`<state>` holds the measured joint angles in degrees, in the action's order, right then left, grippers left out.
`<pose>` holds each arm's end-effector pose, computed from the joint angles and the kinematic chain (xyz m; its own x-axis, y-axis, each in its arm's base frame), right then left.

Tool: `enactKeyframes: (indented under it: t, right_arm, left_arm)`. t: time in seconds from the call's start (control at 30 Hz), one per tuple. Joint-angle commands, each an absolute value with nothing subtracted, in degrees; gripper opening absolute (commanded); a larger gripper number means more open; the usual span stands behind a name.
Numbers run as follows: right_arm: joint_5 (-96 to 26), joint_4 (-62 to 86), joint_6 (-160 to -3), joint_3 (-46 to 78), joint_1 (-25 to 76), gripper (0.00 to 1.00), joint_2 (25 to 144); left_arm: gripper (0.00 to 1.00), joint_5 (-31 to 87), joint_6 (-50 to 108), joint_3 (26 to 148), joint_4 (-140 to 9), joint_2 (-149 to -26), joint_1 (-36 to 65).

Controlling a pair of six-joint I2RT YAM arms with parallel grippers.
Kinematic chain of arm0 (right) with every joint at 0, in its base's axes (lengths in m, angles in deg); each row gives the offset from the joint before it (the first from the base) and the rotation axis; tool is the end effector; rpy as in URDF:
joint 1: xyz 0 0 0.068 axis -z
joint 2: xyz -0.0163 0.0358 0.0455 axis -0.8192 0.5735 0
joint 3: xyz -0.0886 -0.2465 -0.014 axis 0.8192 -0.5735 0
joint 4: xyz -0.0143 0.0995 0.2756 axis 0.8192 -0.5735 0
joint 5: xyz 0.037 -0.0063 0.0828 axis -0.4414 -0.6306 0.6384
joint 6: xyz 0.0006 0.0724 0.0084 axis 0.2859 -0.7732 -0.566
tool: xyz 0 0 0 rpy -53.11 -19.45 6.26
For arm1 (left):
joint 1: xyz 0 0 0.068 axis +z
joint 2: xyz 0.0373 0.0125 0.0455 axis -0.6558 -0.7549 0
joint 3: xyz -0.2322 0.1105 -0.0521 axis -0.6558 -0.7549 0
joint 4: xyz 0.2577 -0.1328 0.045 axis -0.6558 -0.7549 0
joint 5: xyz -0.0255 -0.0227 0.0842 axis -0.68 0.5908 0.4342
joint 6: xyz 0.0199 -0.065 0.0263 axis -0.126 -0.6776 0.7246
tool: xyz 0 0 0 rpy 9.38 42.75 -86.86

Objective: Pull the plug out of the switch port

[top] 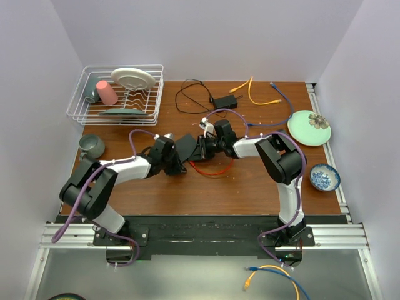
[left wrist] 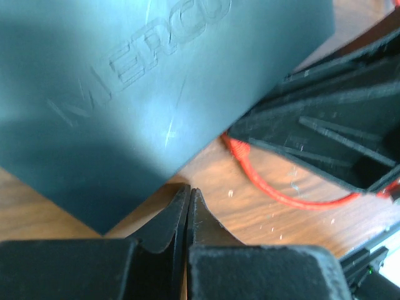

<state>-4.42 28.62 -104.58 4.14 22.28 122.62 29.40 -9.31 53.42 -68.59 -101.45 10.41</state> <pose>0.3545 0.2723 0.0606 -0.8769 -0.0966 -0.4708 -0.4477 0.5208 0.7269 0.2732 -0.1701 0.0812 -0.8737 -0.3703 -0.3156 -0.1603 0.8315 -0.5319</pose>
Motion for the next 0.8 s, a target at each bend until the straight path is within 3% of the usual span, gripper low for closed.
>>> enactKeyframes:
  t: [0.0,0.77]
  right_arm:
    - [-13.04,16.50,-100.42,1.48,21.70,0.00,125.87]
    - [-14.27,13.95,-98.92,0.34,20.99,0.00,124.30]
  left_arm:
    - [0.00,31.88,-9.23,55.18,-68.21,-105.45,10.48]
    - [0.00,35.57,-12.22,59.59,-70.59,-108.11,13.29]
